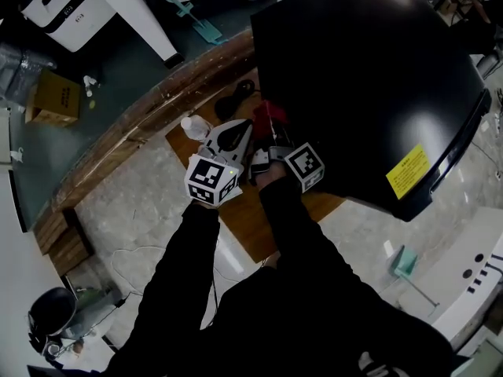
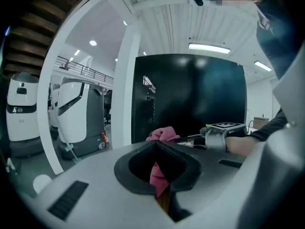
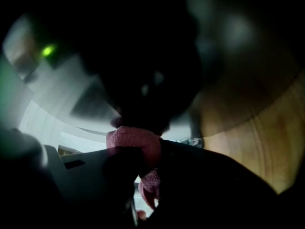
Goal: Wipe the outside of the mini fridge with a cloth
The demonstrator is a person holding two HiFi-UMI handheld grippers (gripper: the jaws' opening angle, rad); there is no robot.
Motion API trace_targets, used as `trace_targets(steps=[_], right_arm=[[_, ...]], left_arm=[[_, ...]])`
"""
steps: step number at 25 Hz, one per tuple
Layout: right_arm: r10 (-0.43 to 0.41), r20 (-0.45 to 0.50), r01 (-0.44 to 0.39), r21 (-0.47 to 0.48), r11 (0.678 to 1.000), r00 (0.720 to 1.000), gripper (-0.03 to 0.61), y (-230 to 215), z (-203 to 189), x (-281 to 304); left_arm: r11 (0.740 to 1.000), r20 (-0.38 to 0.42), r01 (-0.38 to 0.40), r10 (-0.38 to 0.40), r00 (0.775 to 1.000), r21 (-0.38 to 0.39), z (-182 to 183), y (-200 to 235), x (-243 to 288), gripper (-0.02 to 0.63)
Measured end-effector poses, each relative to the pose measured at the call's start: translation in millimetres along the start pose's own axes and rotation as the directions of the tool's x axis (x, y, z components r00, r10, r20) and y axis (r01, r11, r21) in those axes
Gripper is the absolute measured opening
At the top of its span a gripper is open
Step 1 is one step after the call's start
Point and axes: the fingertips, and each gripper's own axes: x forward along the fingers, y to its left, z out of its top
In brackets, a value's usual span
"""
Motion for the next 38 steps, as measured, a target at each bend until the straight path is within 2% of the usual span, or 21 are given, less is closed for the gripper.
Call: trace_targets(steps=[4,12,19,24,26,29,32,35,37,38], right_arm=[[-0.063,-0.003,0.063,-0.005,0.998,0.998,0.081,-41,-2,1],[-0.197,-0.002,0.197,0.002,0.980,0.980,0.081,-126,2,-7],[-0.282,-0.004,0.282,0.006,0.960,0.960,0.081,-181,2,-11],[-0.300,-0.026,0.300,-0.004,0.954,0.954,0.080,-190,-2,-15],[-0.270,-0.066,0.268,-0.038,0.963,0.961,0.079,-174,-9,-17],[-0.168,-0.151,0.149,-0.125,0.981,0.974,0.079,-129,-24,-25],[-0.076,-0.235,0.020,-0.234,0.972,0.969,0.080,-69,-40,-43],[-0.024,-0.308,-0.099,-0.379,0.920,0.951,0.080,-2,-54,-77],[0.009,-0.349,-0.189,-0.486,0.854,0.937,0.079,43,-54,-98],[0.028,-0.369,-0.239,-0.540,0.807,0.929,0.078,68,-50,-107]], left_arm=[[0.999,-0.056,0.022,-0.024,0.998,-0.041,-34,0,11,0.006],[0.997,-0.182,0.028,-0.040,0.983,-0.067,-104,-6,37,0.006],[0.995,-0.211,0.006,-0.027,0.977,-0.098,-124,-14,25,0.006],[0.994,-0.205,-0.006,-0.017,0.979,-0.111,-122,-21,9,0.006],[0.994,-0.188,-0.018,-0.003,0.982,-0.110,-113,-22,1,0.006],[0.994,-0.141,-0.036,0.022,0.990,-0.101,-93,-23,-15,0.006],[0.993,-0.078,-0.061,0.053,0.996,-0.100,-63,-24,-39,0.006],[0.992,-0.017,-0.075,0.074,0.997,-0.105,-26,-41,-76,0.006],[0.993,0.035,-0.075,0.078,0.996,-0.091,3,-55,-96,0.006],[0.994,0.064,-0.071,0.077,0.995,-0.080,17,-62,-102,0.006]])
